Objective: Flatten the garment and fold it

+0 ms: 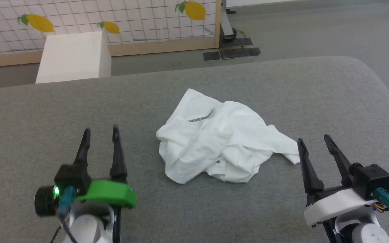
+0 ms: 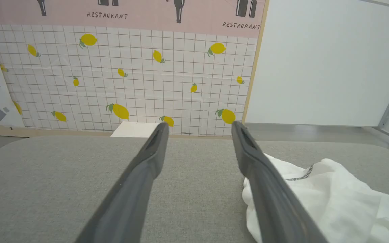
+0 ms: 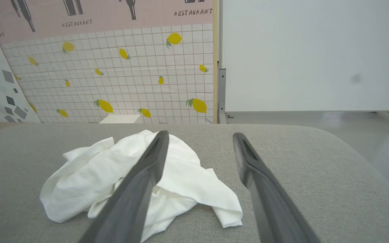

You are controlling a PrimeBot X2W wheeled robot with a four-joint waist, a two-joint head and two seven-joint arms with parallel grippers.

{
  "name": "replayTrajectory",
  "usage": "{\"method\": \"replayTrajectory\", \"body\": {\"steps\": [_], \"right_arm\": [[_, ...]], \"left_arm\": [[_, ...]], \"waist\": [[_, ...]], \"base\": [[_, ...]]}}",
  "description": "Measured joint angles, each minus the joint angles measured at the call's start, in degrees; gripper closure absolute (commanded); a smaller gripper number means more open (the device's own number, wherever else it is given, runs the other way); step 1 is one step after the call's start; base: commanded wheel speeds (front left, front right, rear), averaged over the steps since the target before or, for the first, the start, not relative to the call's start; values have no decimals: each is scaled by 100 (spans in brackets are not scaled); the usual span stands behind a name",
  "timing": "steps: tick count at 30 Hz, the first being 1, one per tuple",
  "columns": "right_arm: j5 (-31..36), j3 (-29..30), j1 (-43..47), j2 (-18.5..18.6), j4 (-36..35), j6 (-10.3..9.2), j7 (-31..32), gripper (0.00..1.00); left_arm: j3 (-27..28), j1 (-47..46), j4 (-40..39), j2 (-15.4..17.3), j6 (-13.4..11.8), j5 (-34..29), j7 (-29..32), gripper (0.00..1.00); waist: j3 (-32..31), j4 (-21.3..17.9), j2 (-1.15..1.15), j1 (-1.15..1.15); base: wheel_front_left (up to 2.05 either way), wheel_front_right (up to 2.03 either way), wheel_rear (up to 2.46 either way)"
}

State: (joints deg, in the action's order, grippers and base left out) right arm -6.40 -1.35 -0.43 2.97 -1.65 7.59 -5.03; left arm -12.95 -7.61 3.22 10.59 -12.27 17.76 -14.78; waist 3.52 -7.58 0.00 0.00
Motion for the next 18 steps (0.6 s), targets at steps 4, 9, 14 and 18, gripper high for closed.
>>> {"method": "replayTrajectory", "body": {"steps": [4,9,14,18], "right_arm": [[38,12,38,0,-24,0,93,0],[32,-58,16,7,34,0,374,0],[-145,-296,-593,7,409,-1,806,0],[-433,-587,-1389,-5,1047,0,1315,0]], "left_arm": [[255,400,-3,-77,247,-166,1,0],[560,571,-9,-242,579,-296,0,0],[755,606,-100,-422,746,-555,0,0],[801,600,-134,-546,859,-691,0,0]], "waist": [[-26,119,0,0],[15,302,0,0],[109,462,0,0],[207,589,0,0]], "base": [[0,0,0],[0,0,0],[0,0,0],[0,0,0]]}}
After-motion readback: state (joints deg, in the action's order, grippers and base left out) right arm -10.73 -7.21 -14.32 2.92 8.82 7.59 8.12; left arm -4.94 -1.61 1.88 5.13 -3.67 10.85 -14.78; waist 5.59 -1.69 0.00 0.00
